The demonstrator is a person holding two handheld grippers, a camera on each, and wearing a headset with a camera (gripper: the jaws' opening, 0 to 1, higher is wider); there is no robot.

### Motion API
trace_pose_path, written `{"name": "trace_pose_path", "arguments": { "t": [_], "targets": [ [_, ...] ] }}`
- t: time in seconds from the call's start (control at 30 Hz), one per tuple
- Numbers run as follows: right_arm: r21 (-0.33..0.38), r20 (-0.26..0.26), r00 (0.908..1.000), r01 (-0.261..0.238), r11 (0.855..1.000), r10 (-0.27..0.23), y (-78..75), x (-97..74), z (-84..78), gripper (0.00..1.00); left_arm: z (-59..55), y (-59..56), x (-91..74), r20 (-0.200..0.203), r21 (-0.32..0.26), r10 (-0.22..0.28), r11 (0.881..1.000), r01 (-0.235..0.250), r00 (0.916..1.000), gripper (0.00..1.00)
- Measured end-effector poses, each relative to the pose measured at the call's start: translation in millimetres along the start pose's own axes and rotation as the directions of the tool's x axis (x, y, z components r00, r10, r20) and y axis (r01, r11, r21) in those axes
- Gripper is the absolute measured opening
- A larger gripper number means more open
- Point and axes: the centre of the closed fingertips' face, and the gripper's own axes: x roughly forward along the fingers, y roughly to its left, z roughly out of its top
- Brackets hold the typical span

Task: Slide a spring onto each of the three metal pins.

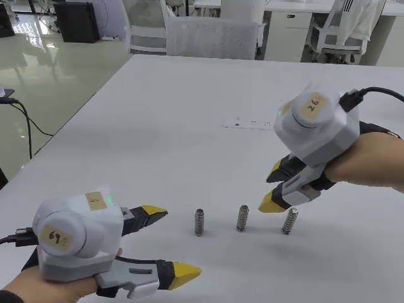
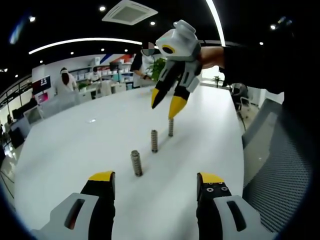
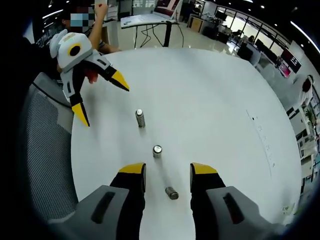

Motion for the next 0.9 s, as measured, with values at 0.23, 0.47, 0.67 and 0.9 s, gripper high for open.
{"name": "trace_pose_path", "arguments": {
  "t": [0.23, 0.47, 0.67, 0.9],
  "targets": [
    [0.052, 0.033, 0.9991, 0.025, 0.998, -0.027, 0.5, -9.4, -16.7, 0.36, -0.2, 0.9, -0.5, -0.001, -0.005, 0.004, 1.0, -0.004, 1.0, 0.62],
    [0.108, 0.085, 0.9951, 0.043, 0.993, -0.052, 4.1, -16.9, -31.9, 0.37, 0.3, 3.3, -1.7, 0.002, -0.01, 0.011, 1.0, -0.011, 0.9999, 0.63],
    [0.157, 0.138, 0.9873, 0.057, 0.986, -0.079, 7.5, -20.6, -41.0, 0.41, 0.5, 3.7, -1.7, 0.004, -0.013, 0.012, 1.0, -0.012, 0.9999, 0.63],
    [0.214, 0.215, 0.9709, 0.059, 0.975, -0.106, 9.7, -24.3, -45.5, 0.47, 0.8, 5.2, -3.4, 0.008, -0.019, 0.018, 1.0, -0.018, 0.9998, 0.64]
  ]
}}
